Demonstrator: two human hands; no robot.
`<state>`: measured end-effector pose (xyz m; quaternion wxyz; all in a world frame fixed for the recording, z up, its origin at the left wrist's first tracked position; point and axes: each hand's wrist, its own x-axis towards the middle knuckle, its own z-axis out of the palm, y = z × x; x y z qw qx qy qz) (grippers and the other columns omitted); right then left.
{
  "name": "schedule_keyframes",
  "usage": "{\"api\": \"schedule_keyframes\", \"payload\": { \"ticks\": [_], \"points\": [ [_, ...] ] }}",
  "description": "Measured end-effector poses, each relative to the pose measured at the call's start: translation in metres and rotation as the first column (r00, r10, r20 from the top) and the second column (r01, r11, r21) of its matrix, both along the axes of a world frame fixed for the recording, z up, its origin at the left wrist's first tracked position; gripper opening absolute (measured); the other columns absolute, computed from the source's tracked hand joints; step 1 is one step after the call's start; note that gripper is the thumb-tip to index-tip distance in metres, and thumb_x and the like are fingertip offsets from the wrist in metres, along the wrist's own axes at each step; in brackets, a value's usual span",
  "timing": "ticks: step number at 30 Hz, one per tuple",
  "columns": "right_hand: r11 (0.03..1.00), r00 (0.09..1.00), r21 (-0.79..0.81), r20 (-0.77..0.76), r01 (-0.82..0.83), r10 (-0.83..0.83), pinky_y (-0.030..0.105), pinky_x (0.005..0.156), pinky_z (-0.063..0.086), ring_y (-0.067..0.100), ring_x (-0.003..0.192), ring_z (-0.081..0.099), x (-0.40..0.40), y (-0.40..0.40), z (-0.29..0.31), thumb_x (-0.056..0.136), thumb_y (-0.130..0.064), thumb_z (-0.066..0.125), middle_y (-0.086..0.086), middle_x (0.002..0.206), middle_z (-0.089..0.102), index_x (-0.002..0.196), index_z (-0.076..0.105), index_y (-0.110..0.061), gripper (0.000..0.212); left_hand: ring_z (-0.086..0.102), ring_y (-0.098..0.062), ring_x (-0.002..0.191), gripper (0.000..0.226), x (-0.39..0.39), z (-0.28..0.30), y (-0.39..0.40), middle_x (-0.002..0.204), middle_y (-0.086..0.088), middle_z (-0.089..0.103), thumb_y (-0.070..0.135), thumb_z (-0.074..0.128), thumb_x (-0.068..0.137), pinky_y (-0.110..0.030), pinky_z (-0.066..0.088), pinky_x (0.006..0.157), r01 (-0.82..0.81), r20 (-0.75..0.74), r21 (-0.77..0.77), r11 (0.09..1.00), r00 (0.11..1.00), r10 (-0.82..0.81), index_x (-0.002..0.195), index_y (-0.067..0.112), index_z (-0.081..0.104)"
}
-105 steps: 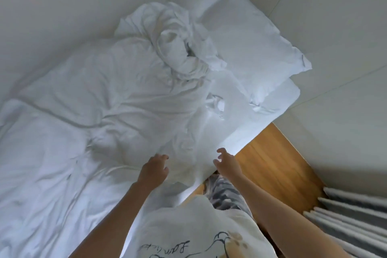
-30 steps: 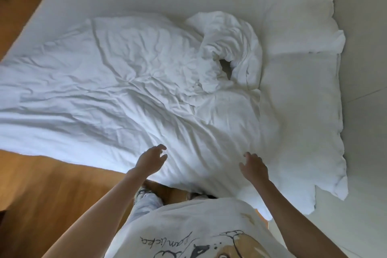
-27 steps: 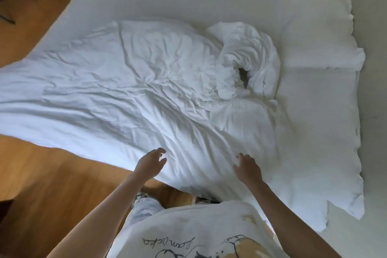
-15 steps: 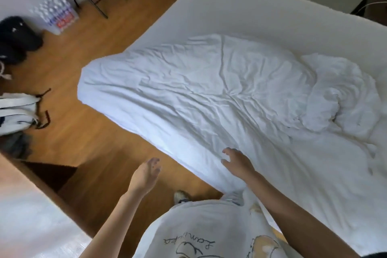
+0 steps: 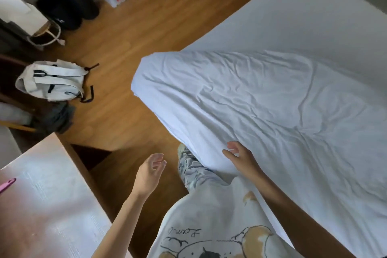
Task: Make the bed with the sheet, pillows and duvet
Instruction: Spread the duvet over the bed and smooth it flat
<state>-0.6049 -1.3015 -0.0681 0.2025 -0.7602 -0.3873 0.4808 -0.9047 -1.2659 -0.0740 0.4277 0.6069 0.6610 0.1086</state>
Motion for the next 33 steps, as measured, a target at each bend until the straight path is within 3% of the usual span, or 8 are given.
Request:
{"api": "schedule_keyframes", "payload": {
  "ticks": [3,5,10,17,21,24,29,33],
  "points": [
    [0.999,0.999,-0.006,-0.012,0.042,-0.042,0.019,0.076,0.038,0.012,0.102,0.057,-0.022,0.074,-0.016,0.091,-0.029,0.064,-0.007,0.113,0.058,0.119,0.058,-0.016,0.031,0.061,-0.008,0.094,0.030,-0.026,-0.001,0.064,0.114,0.000,0.065,0.023,0.060,0.094,-0.012,0.044,0.076,-0.063,-0.002,-0.016,0.998,0.998,0.063,0.121,0.009,0.061],
    [0.999,0.999,-0.025,-0.023,0.032,-0.032,0.022,0.078,0.038,0.012,0.098,0.056,-0.038,0.129,-0.021,0.091,-0.030,0.064,-0.003,0.113,0.059,0.120,0.058,-0.015,0.033,0.061,-0.010,0.095,0.030,-0.045,0.005,0.108,0.111,0.001,0.065,0.023,0.060,0.094,-0.015,0.044,0.078,-0.120,-0.019,-0.017,0.993,0.993,0.120,0.120,0.008,0.062],
    [0.991,0.989,-0.007,-0.074,-0.131,0.130,0.026,0.082,0.042,0.013,0.105,0.056,-0.100,0.271,-0.006,0.091,-0.033,0.062,-0.003,0.115,0.059,0.122,0.057,-0.016,0.035,0.062,-0.012,0.093,0.027,-0.092,0.026,0.226,0.103,0.002,0.065,0.018,0.060,0.094,-0.021,0.046,0.081,-0.170,-0.033,0.020,0.985,0.985,0.171,0.118,0.005,0.062],
    [0.954,0.958,0.099,-0.030,-0.282,0.286,0.029,0.089,0.045,0.010,0.101,0.057,-0.194,0.452,0.013,0.093,-0.030,0.060,-0.008,0.106,0.060,0.119,0.058,-0.017,0.030,0.064,-0.013,0.096,0.025,-0.156,0.007,0.368,0.103,0.003,0.066,0.013,0.060,0.094,-0.016,0.046,0.080,-0.212,0.051,-0.055,0.976,0.975,0.214,0.119,0.006,0.062],
    [0.985,0.986,0.056,-0.020,-0.163,0.164,0.028,0.088,0.045,0.011,0.104,0.057,-0.247,0.531,-0.008,0.092,-0.031,0.061,-0.008,0.107,0.060,0.118,0.059,-0.018,0.029,0.062,-0.002,0.095,0.025,-0.214,-0.016,0.466,0.105,0.006,0.066,0.015,0.057,0.096,-0.013,0.047,0.078,-0.141,0.123,-0.108,0.984,0.980,0.154,0.120,0.009,0.061],
    [1.000,1.000,0.021,0.002,0.019,-0.019,0.029,0.088,0.045,0.015,0.105,0.059,-0.294,0.585,-0.021,0.092,-0.029,0.061,-0.005,0.108,0.061,0.118,0.059,-0.015,0.029,0.062,-0.005,0.092,0.018,-0.275,-0.020,0.567,0.103,0.004,0.066,0.013,0.056,0.097,-0.016,0.048,0.073,-0.065,0.156,-0.141,0.988,0.984,0.087,0.114,0.013,0.062],
    [0.933,0.933,0.039,-0.037,0.358,-0.357,0.019,0.082,0.040,0.013,0.100,0.058,-0.373,0.668,0.005,0.095,-0.026,0.058,-0.006,0.103,0.061,0.117,0.060,-0.017,0.024,0.060,-0.015,0.096,0.014,-0.361,0.009,0.743,0.100,0.006,0.060,0.021,0.053,0.098,-0.019,0.043,0.070,0.157,0.007,-0.097,0.983,0.988,-0.157,0.112,0.021,0.057],
    [0.896,0.898,0.062,-0.030,0.440,-0.439,0.016,0.086,0.042,0.010,0.102,0.056,-0.400,0.722,0.025,0.097,-0.029,0.054,-0.008,0.108,0.060,0.120,0.058,-0.018,0.026,0.055,-0.011,0.099,0.026,-0.375,0.020,0.858,0.108,0.005,0.058,0.023,0.051,0.099,-0.026,0.042,0.083,0.428,-0.099,-0.100,0.898,0.894,-0.437,0.122,0.014,0.057]
  ]
}}
